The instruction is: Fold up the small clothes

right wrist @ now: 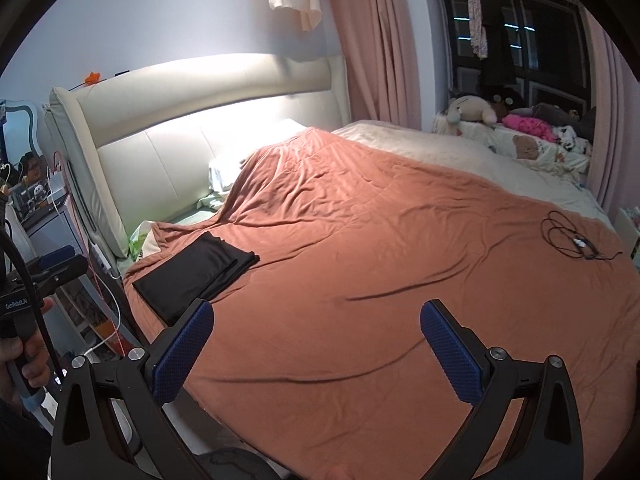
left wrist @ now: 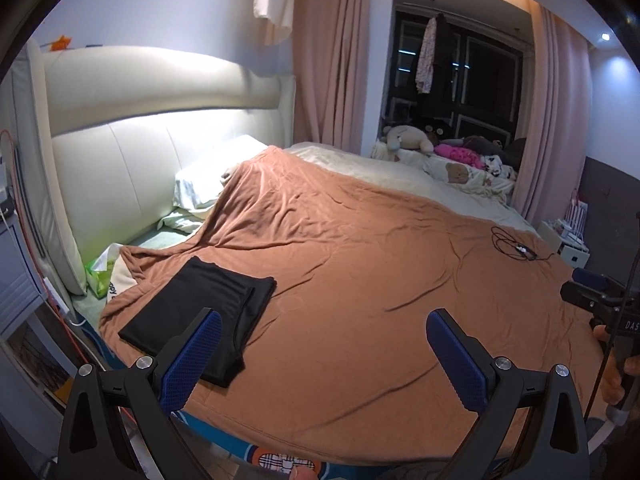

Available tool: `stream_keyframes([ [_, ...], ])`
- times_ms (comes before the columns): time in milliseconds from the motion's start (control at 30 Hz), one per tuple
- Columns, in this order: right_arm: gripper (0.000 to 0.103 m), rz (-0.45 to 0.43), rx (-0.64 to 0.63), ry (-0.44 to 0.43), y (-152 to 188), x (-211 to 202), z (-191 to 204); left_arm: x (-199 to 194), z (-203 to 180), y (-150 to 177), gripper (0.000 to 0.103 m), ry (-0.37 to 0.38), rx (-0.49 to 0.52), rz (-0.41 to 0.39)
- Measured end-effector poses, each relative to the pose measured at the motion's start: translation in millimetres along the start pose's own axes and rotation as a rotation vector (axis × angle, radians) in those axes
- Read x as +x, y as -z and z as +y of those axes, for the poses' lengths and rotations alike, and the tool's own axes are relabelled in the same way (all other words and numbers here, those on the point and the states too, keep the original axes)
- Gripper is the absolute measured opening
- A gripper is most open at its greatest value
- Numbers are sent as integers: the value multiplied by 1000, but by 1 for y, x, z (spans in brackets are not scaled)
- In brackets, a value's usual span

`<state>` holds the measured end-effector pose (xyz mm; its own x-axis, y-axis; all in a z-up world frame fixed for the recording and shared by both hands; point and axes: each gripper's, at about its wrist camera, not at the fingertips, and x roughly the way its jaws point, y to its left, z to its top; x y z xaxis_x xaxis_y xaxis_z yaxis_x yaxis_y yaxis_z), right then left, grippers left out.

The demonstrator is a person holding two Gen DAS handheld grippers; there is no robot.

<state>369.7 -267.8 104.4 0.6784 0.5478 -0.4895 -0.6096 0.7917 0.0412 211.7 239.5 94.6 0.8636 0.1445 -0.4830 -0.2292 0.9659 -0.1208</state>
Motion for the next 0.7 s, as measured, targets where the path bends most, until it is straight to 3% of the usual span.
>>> stream_keyframes([
  [300,103,-78,1,73,39,-67,-1,-48,-38,23,103,40,28,-54],
  [700,103,-114,11,146,88,-116,4,-89,-83,57,103,87,57,-101],
])
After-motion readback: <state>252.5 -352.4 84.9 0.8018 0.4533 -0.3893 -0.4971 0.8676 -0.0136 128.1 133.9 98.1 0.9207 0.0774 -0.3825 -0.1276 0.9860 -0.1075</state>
